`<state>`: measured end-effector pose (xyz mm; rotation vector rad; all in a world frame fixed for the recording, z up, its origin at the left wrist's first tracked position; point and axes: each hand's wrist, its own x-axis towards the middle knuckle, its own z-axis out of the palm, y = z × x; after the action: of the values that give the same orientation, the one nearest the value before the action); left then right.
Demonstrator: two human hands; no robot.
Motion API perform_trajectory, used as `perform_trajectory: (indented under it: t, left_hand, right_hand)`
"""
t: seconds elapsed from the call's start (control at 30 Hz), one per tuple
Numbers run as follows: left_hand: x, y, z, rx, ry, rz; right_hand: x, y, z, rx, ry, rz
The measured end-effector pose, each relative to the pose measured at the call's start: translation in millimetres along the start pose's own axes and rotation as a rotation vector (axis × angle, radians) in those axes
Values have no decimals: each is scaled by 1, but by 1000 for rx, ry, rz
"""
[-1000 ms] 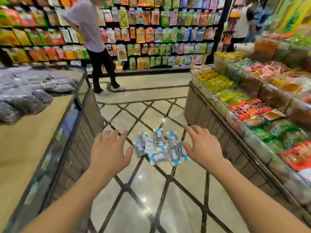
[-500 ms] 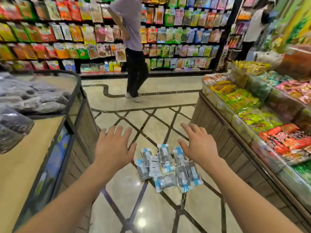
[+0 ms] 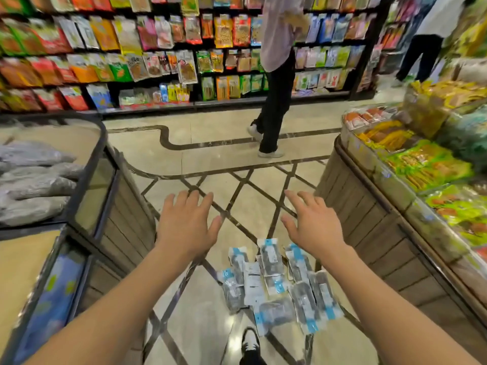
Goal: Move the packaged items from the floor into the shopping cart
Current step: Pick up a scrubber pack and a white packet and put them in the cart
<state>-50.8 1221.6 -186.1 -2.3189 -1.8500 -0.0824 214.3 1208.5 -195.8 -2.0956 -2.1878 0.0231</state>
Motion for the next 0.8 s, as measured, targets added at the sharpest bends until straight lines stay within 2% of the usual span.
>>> perform_trajectory:
  t: [0.2, 0.47, 0.67, 0.8]
  left_hand:
    - [98, -8, 54, -33, -38, -2]
    - [174, -34, 166, -65, -153, 19]
    - [194, -39, 325, -27, -208, 93]
    - [185, -28, 457, -17, -288, 134]
  right_hand:
    - [104, 20, 37, -12, -60, -27]
    - [202, 27, 129, -88, -155, -67]
    - [234, 22, 267, -49, -244, 12]
    - [230, 22, 392, -50, -414, 105]
